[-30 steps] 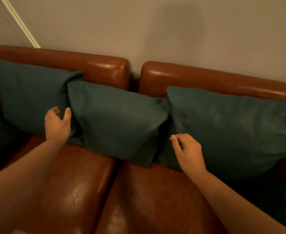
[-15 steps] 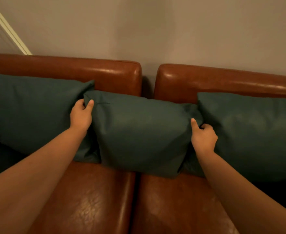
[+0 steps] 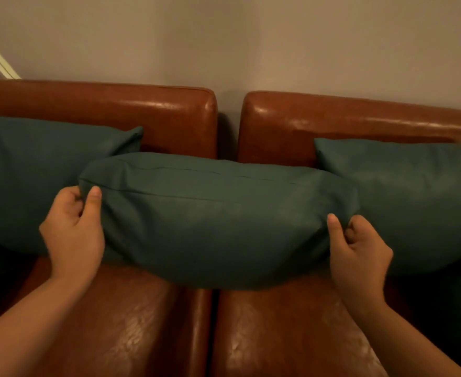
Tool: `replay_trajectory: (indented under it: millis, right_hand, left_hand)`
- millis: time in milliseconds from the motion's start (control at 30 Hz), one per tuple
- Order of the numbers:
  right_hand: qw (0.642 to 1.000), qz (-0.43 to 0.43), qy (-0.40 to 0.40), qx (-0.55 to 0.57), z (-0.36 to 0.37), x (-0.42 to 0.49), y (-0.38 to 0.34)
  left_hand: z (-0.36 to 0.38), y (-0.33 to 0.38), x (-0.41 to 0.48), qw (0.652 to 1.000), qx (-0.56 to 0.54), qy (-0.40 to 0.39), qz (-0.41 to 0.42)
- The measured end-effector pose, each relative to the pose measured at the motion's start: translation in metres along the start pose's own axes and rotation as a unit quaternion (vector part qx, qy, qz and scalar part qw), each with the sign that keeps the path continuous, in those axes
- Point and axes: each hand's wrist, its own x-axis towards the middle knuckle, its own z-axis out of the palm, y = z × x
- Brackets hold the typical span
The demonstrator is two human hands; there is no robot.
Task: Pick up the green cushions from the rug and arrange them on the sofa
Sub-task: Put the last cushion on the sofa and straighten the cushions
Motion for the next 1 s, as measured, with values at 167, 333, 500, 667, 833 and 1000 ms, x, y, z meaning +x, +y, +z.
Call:
replay_trajectory:
  millis: [167, 333, 500, 667, 833, 1000]
  right_hand:
    - [0.998, -0.034, 0.045, -0.003, -0.016, 0.008, -0.007]
    - [1.0, -0.017, 0.017, 0.019, 0.006, 0.021, 0.006]
    - [0.995, 0.034, -0.073, 0.067, 0.048, 0.048, 0.025]
    - [0.995, 0.031, -0.063, 0.064, 0.064, 0.075, 0.037]
    - [0.995, 0.026, -0.09, 0.041, 0.071, 0.076, 0.039]
    - [0.987, -0.119, -0.093, -0.053, 0.034, 0.04, 0.062]
  left_hand:
    - [-0.001, 0.013, 0.01, 0.999, -0.037, 0.01, 0.032]
    - [0.023, 0.011, 0.015, 1.0, -0.01, -0.009, -0.015]
    - [0.065, -0.002, 0.03, 0.991, -0.021, -0.078, -0.106]
    - [0.082, 0.003, 0.047, 0.996, -0.013, -0.063, -0.06]
    - [0.079, 0.001, 0.03, 0.995, -0.013, -0.041, -0.088]
    - [0.068, 0.003, -0.011, 0.988, -0.077, -0.088, -0.103]
